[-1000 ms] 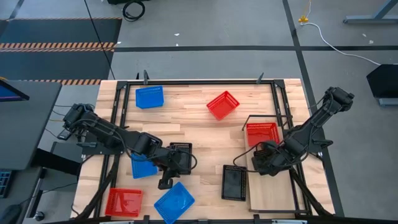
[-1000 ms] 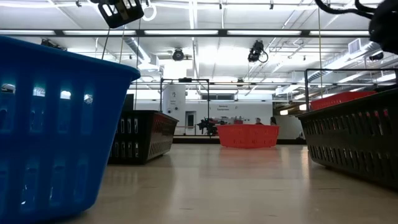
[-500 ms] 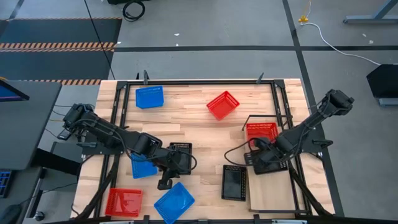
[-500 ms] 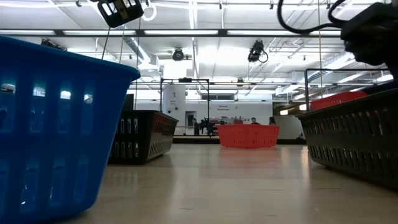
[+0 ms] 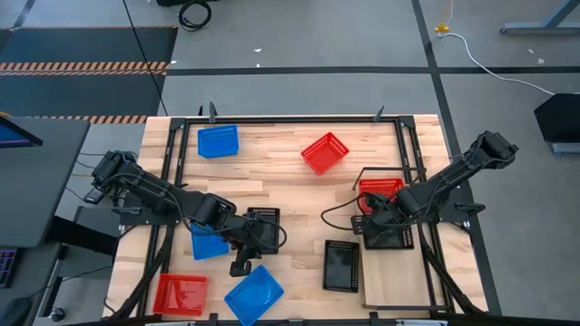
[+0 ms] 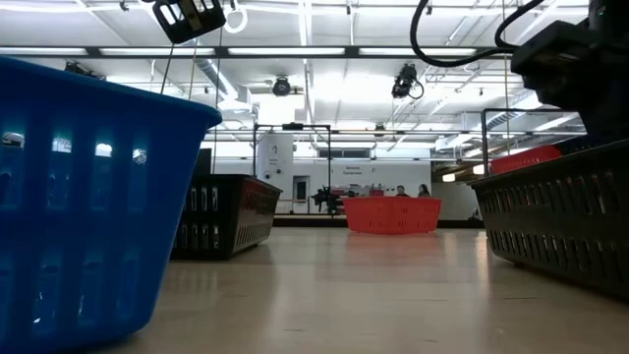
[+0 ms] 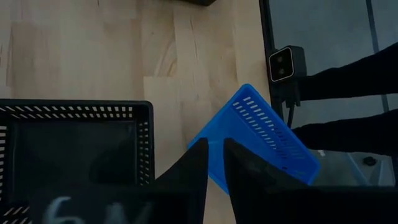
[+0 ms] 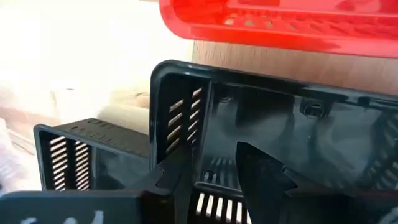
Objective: Stack baskets on shelf by color
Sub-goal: Put the top black bin on the shelf, then put the middle blue bin on the shelf
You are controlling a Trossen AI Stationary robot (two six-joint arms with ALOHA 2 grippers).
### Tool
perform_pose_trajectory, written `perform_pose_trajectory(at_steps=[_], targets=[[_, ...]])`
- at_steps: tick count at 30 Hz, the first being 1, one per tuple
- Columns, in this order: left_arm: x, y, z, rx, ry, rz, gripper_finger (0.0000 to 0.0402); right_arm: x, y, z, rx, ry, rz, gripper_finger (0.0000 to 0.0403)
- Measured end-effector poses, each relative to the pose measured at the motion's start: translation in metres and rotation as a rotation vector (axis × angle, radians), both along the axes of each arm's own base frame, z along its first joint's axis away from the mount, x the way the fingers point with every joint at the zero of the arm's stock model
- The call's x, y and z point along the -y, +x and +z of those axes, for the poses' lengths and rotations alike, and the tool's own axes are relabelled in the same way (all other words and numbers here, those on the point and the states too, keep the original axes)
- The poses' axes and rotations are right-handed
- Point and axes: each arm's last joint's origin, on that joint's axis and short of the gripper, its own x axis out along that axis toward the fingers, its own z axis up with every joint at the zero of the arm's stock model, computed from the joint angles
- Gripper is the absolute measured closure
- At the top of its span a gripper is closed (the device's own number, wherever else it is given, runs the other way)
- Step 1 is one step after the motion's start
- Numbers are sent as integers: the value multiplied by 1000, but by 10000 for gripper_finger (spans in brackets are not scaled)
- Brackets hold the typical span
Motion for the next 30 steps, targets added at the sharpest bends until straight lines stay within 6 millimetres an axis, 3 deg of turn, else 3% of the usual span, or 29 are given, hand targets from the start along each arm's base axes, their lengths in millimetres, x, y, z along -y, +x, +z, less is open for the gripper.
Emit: perform_pose_trajectory(at_steps=[4,10,18,24,30], targets=[[1,-1,0,-21,-22,-14,349,-3,-1,5,8,42,70,275],[7,-11,-4,-101,-13,-44,346,-14,-4,31,94,86,199,275],[5,-46,-32,-304,264,-85,346,-18,-1,78,348,-27,216,275],[-1,-80,-55,-339,143,-23,335,-16,6,105,489,-119,172,275],[-7,-115,-41,-279,39,28,324,-15,7,112,519,-144,151,275]])
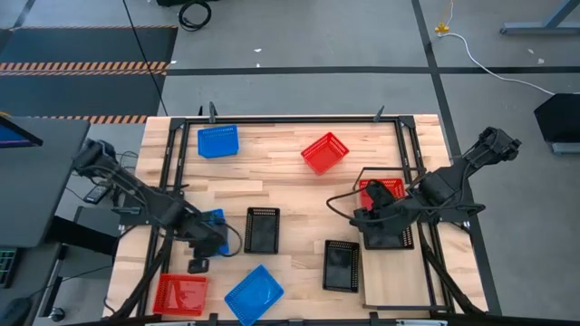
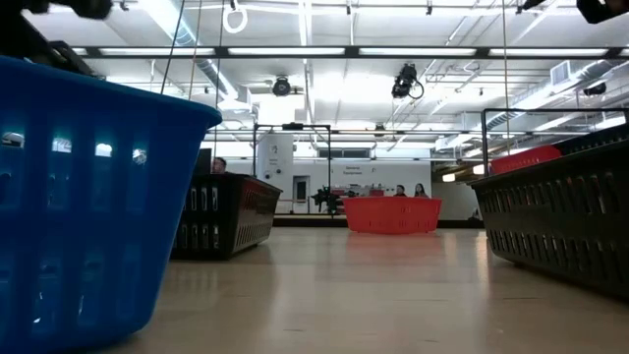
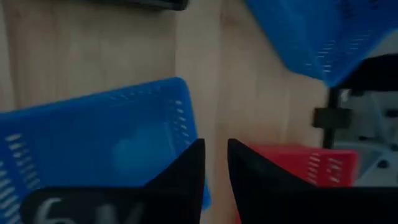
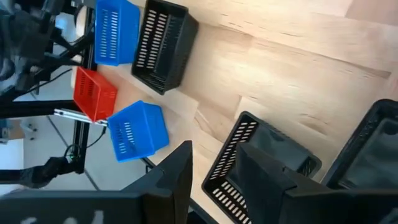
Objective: Stack baskets on shelf by color
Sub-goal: Put the middle blue bin on the shelf
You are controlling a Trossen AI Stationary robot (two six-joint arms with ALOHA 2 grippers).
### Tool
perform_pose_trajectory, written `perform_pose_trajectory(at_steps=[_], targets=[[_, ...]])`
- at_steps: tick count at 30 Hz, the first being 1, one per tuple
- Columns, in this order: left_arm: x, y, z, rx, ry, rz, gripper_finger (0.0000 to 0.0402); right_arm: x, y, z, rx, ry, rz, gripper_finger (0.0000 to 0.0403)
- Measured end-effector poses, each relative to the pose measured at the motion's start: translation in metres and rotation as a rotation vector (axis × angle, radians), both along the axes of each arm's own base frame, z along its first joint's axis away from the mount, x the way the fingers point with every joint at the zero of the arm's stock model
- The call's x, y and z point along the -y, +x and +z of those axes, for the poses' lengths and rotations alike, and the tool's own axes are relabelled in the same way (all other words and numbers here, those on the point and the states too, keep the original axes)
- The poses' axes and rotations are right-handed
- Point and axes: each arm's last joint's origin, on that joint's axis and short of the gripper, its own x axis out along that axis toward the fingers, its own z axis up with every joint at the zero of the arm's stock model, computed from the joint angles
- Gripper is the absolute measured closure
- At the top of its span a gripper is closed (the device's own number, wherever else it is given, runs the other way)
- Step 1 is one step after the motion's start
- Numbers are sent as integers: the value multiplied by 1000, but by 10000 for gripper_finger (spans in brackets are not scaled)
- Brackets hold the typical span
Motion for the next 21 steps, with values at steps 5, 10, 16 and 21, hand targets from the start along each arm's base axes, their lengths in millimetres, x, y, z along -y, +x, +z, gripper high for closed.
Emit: perform_pose_trajectory(at_steps=[5,10,16,21], targets=[[0,-20,-14,-60,-12,84,307,1,1,0,1,5,-12,275],[9,-28,-30,-80,-39,110,281,4,3,0,2,14,-37,275],[12,-27,-32,16,32,143,242,9,5,0,2,22,-68,275],[17,-21,-46,-17,108,118,217,12,7,0,6,30,-92,275]])
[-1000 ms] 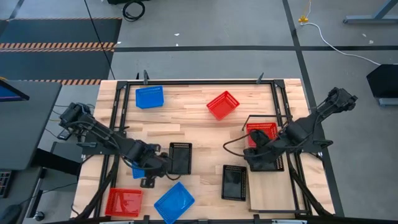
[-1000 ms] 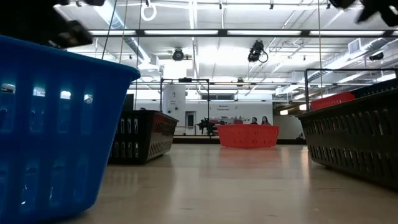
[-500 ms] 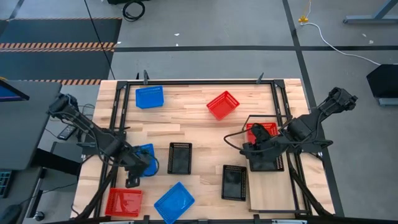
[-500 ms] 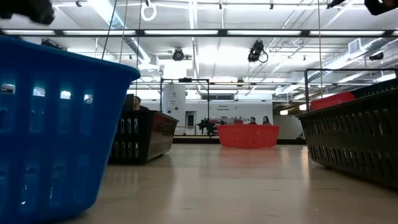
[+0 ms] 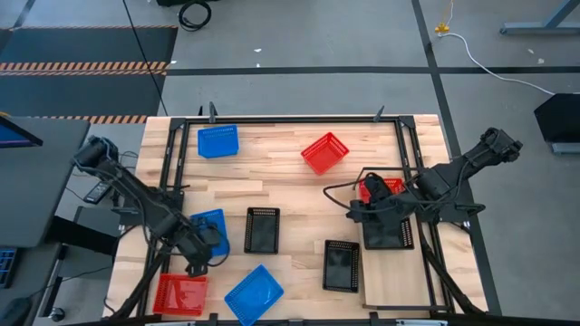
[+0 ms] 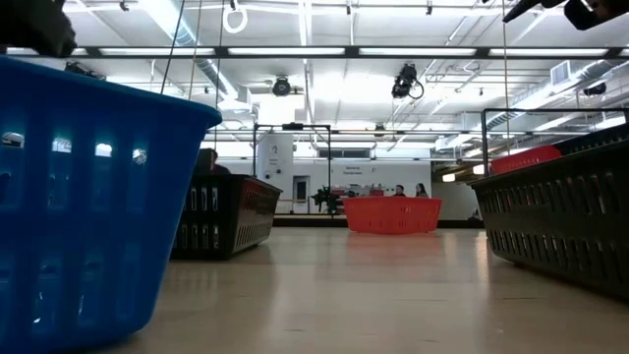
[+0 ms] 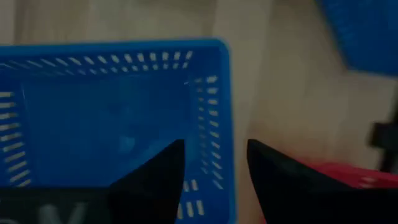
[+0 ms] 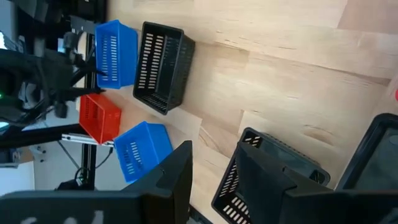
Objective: Stack baskets on shelf by color
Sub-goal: Put the middle blue bin on the shelf
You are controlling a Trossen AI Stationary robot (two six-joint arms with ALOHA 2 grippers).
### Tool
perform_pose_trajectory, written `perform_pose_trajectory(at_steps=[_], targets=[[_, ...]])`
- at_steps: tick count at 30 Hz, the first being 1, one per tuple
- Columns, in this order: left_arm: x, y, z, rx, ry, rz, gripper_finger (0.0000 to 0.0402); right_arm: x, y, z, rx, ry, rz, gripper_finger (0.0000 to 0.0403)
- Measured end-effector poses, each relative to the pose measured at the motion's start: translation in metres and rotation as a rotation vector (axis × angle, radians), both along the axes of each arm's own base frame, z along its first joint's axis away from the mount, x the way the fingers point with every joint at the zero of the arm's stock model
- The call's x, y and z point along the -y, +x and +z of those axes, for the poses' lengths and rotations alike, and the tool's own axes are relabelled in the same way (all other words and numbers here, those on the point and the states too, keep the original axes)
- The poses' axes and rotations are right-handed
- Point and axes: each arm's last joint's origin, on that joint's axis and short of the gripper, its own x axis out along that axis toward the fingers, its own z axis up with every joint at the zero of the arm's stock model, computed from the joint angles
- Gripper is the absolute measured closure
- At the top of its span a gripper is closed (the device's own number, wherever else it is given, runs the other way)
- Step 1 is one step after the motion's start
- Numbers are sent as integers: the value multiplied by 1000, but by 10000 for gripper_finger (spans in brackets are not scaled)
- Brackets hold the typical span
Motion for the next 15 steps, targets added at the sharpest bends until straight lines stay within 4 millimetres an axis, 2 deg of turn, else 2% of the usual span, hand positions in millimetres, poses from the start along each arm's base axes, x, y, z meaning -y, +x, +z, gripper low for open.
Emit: perform_pose_trajectory(at_steps=[6,9,12,15], targets=[[8,10,-24,-64,78,-64,205,0,0,0,1,15,-16,275],[11,16,-37,-101,92,-75,212,0,1,0,3,16,-15,275],[13,21,-49,-139,94,-101,245,0,1,0,4,12,-10,275],[10,25,-53,-172,85,-82,304,0,1,0,4,3,4,275]])
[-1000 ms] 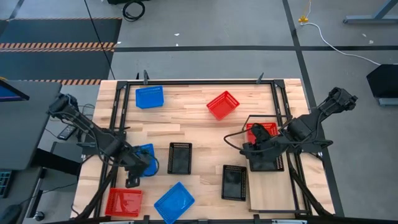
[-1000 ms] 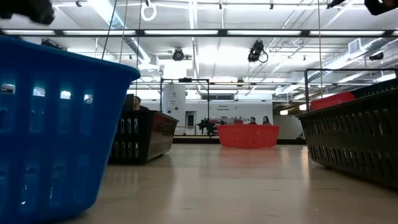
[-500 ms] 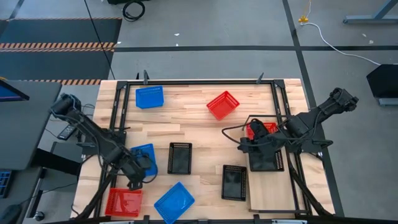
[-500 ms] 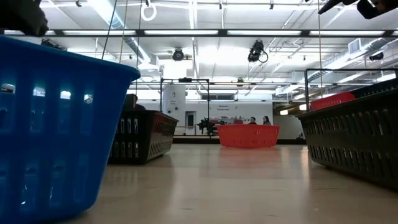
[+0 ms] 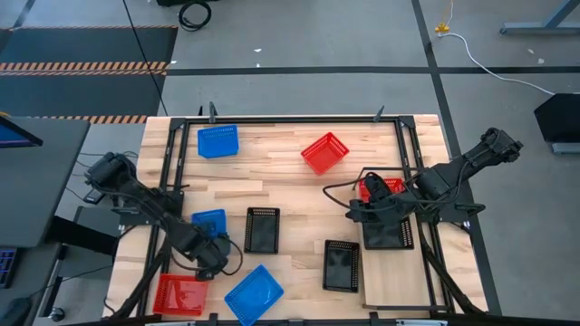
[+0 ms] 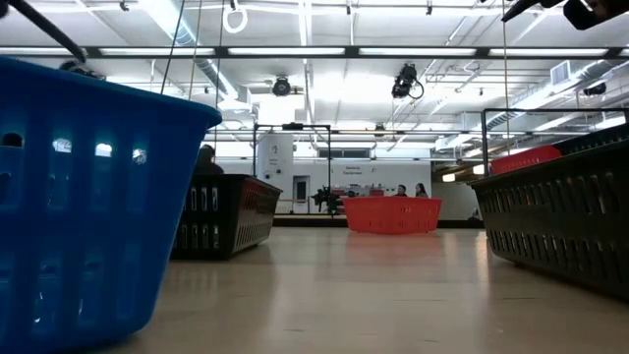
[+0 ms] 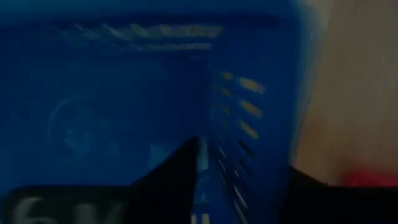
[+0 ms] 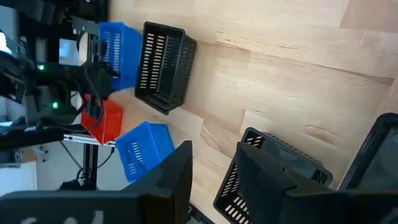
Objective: Stack baskets on shelf by color
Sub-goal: Put the middle blue bin on the shelf
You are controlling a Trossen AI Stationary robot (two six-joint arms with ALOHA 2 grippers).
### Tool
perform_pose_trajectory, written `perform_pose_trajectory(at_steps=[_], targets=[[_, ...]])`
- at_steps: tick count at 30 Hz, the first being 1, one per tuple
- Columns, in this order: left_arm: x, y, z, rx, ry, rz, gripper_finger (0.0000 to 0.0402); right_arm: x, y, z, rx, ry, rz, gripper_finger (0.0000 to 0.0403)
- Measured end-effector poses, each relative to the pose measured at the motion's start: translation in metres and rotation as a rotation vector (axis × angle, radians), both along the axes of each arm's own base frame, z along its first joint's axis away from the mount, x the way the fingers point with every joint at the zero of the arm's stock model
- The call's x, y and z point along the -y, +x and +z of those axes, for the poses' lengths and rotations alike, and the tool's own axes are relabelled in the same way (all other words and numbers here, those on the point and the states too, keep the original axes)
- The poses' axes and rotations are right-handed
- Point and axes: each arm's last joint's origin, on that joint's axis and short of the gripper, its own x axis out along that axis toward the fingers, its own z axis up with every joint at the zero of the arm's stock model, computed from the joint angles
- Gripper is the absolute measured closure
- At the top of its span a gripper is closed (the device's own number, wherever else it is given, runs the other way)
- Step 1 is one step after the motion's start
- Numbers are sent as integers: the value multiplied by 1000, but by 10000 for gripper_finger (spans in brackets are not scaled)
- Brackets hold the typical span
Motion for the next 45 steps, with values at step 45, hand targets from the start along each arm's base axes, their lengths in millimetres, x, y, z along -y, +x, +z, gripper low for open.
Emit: perform_pose_trajectory(at_steps=[45], targets=[[-43,91,156,462,97,-817,397,97,120,2,234,-81,415,201]])
